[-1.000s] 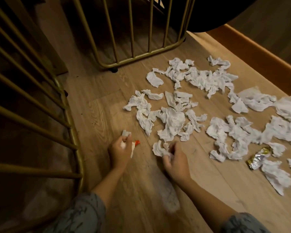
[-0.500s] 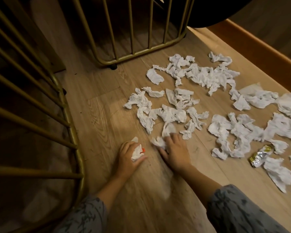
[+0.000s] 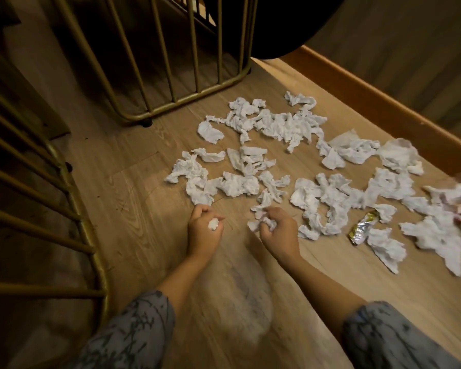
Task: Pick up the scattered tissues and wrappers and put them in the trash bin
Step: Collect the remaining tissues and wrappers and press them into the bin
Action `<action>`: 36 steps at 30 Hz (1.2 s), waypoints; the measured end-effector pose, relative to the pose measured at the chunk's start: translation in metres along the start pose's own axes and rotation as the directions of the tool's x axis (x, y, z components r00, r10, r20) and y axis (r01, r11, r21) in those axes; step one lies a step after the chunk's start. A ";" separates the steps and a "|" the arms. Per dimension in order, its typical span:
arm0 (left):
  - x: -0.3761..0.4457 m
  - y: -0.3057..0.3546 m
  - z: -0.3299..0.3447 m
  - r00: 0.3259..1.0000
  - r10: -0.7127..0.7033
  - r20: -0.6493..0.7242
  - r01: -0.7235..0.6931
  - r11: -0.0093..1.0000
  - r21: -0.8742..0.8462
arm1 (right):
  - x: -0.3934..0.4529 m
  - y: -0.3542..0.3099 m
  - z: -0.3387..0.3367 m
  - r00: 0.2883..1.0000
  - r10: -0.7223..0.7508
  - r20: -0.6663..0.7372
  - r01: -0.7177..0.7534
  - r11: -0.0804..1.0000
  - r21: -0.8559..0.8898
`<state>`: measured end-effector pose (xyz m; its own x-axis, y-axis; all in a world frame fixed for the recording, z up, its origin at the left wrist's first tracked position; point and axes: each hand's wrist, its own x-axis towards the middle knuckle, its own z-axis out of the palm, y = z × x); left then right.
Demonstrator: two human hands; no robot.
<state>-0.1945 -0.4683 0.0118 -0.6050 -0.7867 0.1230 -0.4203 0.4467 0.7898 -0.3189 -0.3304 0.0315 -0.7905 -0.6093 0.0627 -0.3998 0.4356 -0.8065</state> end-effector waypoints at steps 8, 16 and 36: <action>0.072 0.128 0.018 0.893 0.256 0.370 -0.271 0.962 -0.012 | 0.037 -0.024 -0.120 0.959 -0.163 -0.232 0.148 0.986 -0.080; 0.085 0.302 0.037 0.758 0.524 0.388 -0.586 0.808 0.055 | 0.052 -0.051 -0.291 0.931 -0.366 0.003 0.345 0.874 -0.344; -0.104 0.545 0.254 0.568 0.620 0.541 -0.614 0.757 -0.224 | -0.104 0.107 -0.557 0.577 -0.217 -0.787 0.047 0.971 -0.233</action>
<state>-0.5326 -0.0349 0.2770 -0.9702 0.0614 0.2346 0.2047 0.7256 0.6569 -0.5378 0.1489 0.2662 -0.7349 0.0756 0.6739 -0.5337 0.5487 -0.6435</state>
